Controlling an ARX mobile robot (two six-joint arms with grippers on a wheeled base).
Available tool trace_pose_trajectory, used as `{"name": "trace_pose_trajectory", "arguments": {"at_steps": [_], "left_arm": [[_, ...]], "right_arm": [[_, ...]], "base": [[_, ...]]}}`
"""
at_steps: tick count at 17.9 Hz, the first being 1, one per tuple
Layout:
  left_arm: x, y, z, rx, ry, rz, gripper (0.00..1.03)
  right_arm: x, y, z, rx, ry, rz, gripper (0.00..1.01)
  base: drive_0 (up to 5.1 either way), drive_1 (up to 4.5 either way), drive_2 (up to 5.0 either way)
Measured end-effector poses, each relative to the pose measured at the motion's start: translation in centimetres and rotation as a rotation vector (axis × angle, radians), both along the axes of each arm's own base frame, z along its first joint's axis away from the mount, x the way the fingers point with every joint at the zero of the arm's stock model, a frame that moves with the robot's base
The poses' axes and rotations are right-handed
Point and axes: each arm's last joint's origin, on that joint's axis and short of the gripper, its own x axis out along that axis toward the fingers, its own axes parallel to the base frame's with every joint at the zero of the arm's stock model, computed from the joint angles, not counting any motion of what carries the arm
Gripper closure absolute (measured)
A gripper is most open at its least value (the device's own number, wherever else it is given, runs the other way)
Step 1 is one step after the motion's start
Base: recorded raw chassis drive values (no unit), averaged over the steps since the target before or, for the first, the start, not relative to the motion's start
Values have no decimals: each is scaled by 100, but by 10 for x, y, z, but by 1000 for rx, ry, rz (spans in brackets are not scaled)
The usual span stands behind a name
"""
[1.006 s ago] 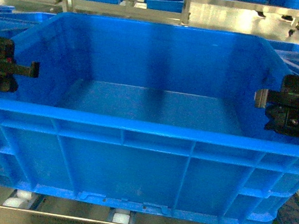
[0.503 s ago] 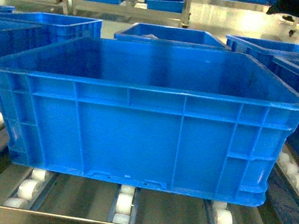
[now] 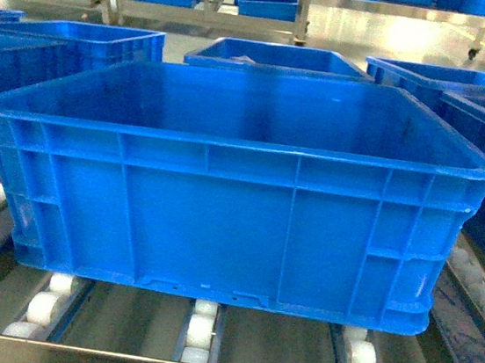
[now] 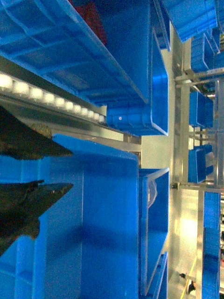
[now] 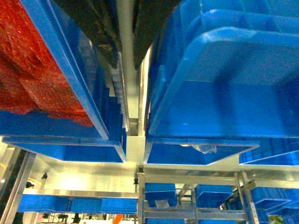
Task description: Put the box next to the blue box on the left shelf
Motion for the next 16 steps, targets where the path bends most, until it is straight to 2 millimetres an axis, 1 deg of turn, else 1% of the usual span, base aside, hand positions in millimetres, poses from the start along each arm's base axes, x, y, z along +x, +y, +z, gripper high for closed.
{"name": "trace_pose_trajectory", "arguments": {"at_steps": [1, 2, 4, 5, 6, 7, 8, 9, 14, 15, 16], "left_arm": [[-3, 1, -1, 0, -1, 2, 93], [-12, 4, -5, -2, -7, 6, 101], [-29, 9, -13, -3, -5, 0, 101], [-35, 18, -16, -3, -3, -3, 101], [-41, 21, -18, -4, -6, 19, 101], [-48, 19, -20, -4, -5, 4, 101], [-53, 19, -22, -4, -3, -4, 101], [-58, 19, -25, -4, -1, 0, 101], [-66, 19, -27, -4, -3, 0, 101], [-69, 19, -31, -4, -37, 0, 101], [-72, 19, -36, -4, 2, -1, 101]], "right_arm": [[-3, -2, -2, -1, 1, -2, 94], [-12, -7, -6, -4, 3, -8, 100], [-28, -12, -14, -4, 4, 0, 100], [-34, -15, -16, -4, 0, 0, 100], [-41, -18, -20, -5, 5, -5, 100], [-47, -23, -23, -5, 8, 19, 100], [-52, -30, -24, -4, 5, -8, 100], [-57, -30, -26, -4, 4, -14, 100], [-64, -29, -28, -4, 6, 0, 100], [-67, -29, -32, -4, -30, 0, 100], [-70, -29, -39, -4, 18, 0, 100]], "base": [[0, 0, 0], [0, 0, 0], [0, 0, 0], [0, 0, 0], [0, 0, 0], [0, 0, 0], [0, 0, 0], [0, 0, 0], [0, 0, 0], [0, 0, 0], [0, 0, 0]]}}
